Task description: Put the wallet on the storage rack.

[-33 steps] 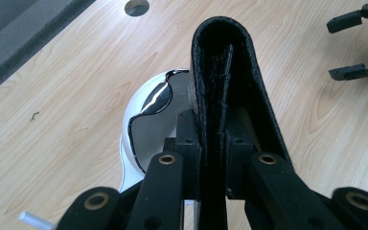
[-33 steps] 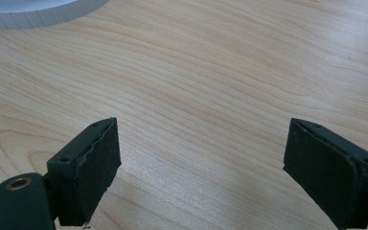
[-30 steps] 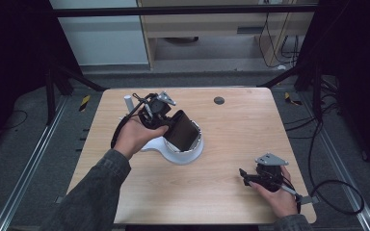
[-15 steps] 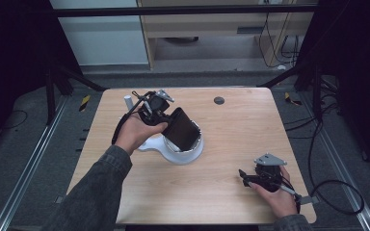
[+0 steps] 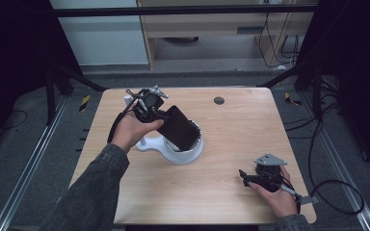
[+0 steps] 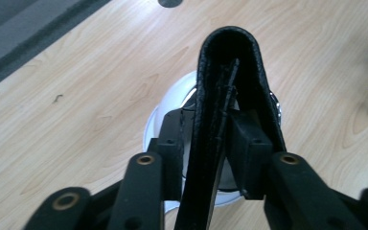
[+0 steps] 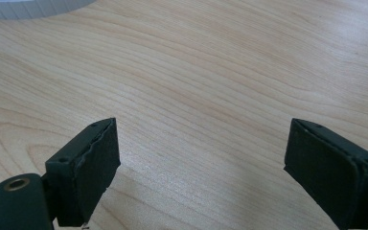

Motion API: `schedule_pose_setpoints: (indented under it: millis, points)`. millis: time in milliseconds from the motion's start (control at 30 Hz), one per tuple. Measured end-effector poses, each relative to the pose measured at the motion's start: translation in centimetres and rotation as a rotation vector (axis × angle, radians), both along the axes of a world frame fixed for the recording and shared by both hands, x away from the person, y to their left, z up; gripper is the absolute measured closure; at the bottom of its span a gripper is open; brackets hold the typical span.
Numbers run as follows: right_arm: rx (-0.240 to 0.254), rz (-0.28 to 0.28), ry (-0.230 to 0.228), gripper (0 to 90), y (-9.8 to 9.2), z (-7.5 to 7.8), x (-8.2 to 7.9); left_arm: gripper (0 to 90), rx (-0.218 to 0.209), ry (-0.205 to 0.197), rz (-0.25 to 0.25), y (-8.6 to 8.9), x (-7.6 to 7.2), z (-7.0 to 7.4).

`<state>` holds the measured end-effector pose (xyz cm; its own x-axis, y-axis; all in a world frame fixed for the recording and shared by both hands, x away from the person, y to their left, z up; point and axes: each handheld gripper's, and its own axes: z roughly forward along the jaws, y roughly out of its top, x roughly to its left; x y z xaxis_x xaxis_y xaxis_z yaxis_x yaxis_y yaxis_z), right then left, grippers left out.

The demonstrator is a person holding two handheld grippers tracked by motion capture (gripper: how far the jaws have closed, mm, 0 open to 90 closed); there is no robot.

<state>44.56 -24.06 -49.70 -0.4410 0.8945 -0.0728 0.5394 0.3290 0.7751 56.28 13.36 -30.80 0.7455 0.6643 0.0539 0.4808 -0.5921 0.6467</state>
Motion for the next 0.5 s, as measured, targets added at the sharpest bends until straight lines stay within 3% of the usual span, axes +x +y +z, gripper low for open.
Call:
schedule_pose_setpoints:
  millis: [500]
  points:
    - [0.004,-0.001,0.001,11.9,-0.1,0.1,-0.1,59.5,-0.047,-0.076,0.034,1.0,-0.6,1.4]
